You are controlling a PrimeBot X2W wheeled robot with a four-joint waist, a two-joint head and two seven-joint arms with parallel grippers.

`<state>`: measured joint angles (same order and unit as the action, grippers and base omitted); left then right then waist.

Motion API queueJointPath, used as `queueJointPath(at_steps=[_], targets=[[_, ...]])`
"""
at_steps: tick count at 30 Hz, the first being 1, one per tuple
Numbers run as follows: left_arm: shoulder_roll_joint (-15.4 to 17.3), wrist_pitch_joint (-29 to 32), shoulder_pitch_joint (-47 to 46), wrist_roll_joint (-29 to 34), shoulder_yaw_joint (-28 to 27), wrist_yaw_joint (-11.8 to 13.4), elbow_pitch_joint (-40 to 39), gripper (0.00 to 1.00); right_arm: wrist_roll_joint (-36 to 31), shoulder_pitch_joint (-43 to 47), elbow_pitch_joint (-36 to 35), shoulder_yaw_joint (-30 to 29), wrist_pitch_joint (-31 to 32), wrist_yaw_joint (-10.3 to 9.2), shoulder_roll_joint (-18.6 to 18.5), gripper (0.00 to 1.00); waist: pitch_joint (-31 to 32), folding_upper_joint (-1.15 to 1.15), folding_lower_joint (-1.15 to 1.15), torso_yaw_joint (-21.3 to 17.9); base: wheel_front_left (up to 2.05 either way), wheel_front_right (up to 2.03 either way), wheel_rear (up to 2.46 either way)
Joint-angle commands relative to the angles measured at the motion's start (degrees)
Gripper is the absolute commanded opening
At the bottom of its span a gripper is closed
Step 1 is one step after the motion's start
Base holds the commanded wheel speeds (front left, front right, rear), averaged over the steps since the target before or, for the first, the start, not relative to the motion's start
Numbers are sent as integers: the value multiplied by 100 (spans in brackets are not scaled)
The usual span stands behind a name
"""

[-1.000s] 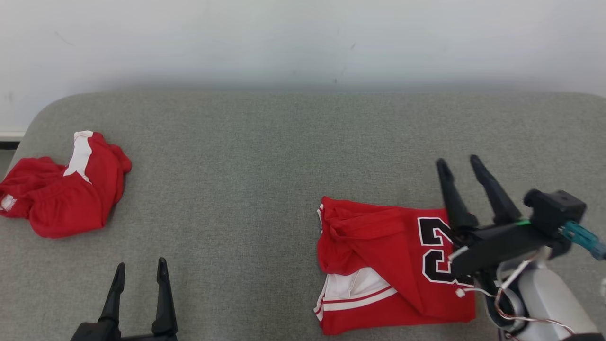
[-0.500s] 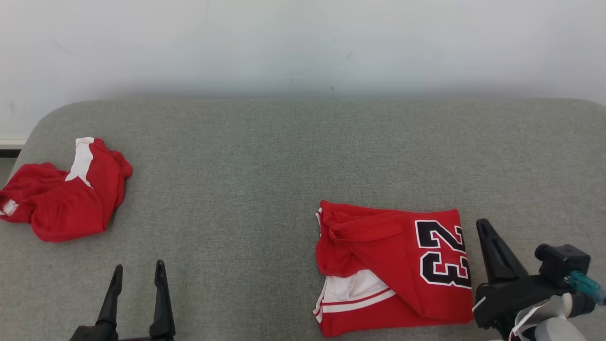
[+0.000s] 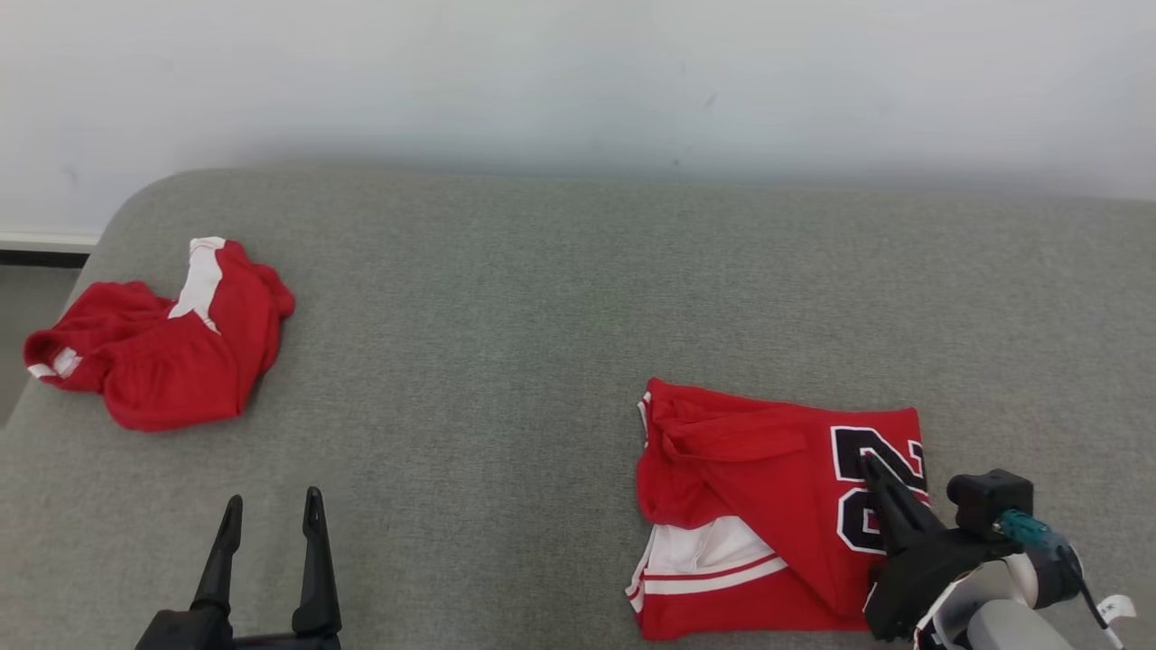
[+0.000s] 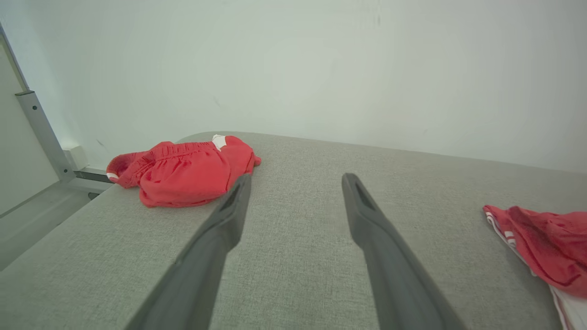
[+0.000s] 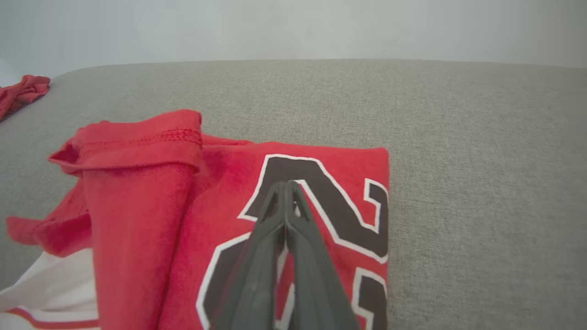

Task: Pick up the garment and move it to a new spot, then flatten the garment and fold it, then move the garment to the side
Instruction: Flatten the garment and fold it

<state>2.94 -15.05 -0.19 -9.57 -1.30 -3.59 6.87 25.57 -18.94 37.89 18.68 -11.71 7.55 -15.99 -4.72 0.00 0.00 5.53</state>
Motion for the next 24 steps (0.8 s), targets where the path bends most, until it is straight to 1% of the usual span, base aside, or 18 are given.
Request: queueJointPath(at_steps=[1,7,12,16,20,24], targets=[[-10,-17,-45,6,-4,-11,10,100,46,-90,130,97,-65,-15,24,0,-20,0,0,84,0,0,0],[-9,-17,-8,-34,-9,15,-16,100,218,-310,602,502,-236,-15,137,0,-56,0,0,160,0,0,0],[-9,-17,-23,-58,-10,40,-21,100,414,-396,692,868,-314,-15,282,0,-79,0,0,175,0,0,0],[-9,-17,-27,-65,-5,47,-51,100,574,-363,445,1166,-347,-15,354,0,-88,0,0,177,0,0,0],[-9,-17,10,-72,-17,50,-92,100,634,-135,-99,1413,-350,-15,338,0,-100,0,0,164,0,0,0],[-9,-17,35,-91,11,71,-110,100,653,63,-487,1737,-351,-15,314,0,-108,0,0,155,0,0,0]])
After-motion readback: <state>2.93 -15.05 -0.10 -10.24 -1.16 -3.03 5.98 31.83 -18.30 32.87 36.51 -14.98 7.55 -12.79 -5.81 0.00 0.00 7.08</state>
